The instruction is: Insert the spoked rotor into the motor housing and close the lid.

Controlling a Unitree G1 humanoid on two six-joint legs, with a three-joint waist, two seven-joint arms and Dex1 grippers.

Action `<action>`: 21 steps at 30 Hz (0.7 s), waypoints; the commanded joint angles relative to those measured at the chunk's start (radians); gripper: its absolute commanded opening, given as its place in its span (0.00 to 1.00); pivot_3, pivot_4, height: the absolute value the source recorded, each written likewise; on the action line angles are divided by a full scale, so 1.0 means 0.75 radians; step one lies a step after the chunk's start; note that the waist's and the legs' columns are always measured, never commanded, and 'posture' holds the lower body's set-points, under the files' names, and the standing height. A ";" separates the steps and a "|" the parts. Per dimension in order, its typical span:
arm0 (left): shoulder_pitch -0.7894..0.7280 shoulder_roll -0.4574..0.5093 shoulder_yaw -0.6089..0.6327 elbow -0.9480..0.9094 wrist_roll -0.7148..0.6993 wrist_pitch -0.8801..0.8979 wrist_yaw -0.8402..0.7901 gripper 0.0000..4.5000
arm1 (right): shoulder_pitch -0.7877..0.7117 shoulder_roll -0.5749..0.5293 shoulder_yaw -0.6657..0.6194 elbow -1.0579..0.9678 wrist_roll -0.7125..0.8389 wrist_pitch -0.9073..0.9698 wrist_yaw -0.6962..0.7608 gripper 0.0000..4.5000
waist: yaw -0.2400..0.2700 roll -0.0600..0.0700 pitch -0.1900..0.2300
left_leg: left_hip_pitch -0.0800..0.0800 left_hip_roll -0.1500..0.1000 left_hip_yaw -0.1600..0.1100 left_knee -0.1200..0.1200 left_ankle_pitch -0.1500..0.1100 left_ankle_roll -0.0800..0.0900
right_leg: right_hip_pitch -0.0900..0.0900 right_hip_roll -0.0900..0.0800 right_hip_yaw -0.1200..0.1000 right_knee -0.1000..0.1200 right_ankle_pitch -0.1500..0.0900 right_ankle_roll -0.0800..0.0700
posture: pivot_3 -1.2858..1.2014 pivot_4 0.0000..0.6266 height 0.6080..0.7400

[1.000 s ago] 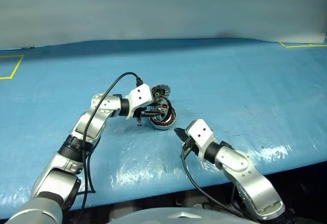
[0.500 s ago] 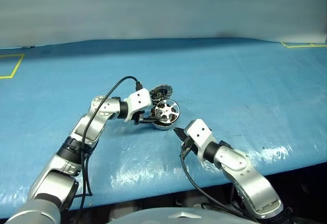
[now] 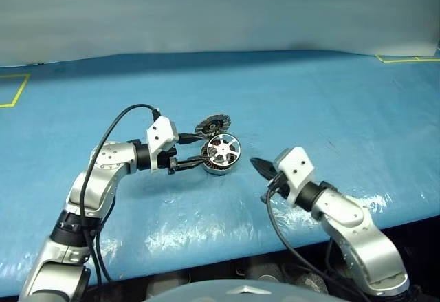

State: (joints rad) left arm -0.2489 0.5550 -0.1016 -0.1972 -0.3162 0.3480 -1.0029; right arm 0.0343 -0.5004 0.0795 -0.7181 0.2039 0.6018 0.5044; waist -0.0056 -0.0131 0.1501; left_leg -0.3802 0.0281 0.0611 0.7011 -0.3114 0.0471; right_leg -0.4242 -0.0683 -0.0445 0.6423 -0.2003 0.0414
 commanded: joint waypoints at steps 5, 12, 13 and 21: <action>0.118 0.004 -0.015 -0.037 0.042 -0.101 0.040 0.65 | -0.332 -0.237 0.294 0.186 -0.209 -0.068 0.206 0.44 | -0.002 0.000 0.001 | 0.001 -0.001 0.000 -0.001 0.000 0.000 | 0.000 0.001 0.000 0.000 0.000 -0.005 | 0.52 0.24 1.00; 0.202 -0.015 -0.017 -0.088 0.051 -0.089 0.120 0.65 | -0.645 -0.260 0.458 0.368 -0.303 -0.137 0.402 0.57 | -0.006 -0.001 0.001 | -0.001 -0.001 0.001 -0.001 0.000 0.000 | -0.002 0.001 0.000 0.000 0.000 -0.005 | 0.52 0.24 1.00; 0.212 -0.015 -0.015 -0.091 0.053 -0.094 0.128 0.65 | -0.684 -0.246 0.472 0.389 -0.303 -0.123 0.424 0.57 | -0.007 -0.001 0.001 | -0.001 0.000 0.001 -0.002 0.000 0.000 | -0.003 0.001 0.000 0.000 0.002 -0.003 | 0.52 0.24 1.00; 0.257 -0.044 -0.016 -0.119 0.018 -0.073 0.178 0.65 | -0.901 -0.097 0.457 0.462 -0.215 0.372 0.450 0.57 | -0.001 0.000 0.001 | -0.002 0.001 0.001 -0.002 0.000 -0.001 | -0.003 -0.001 -0.001 0.000 0.002 -0.002 | 0.52 0.24 1.00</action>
State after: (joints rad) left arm -0.0538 0.5293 -0.1254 -0.2425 -0.2892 0.2970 -0.8777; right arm -0.6142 -0.5750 0.4526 -0.3561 0.0232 0.8302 0.8341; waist -0.0061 -0.0132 0.1511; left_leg -0.3820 0.0286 0.0615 0.6996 -0.3110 0.0464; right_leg -0.4265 -0.0692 -0.0456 0.6424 -0.1985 0.0399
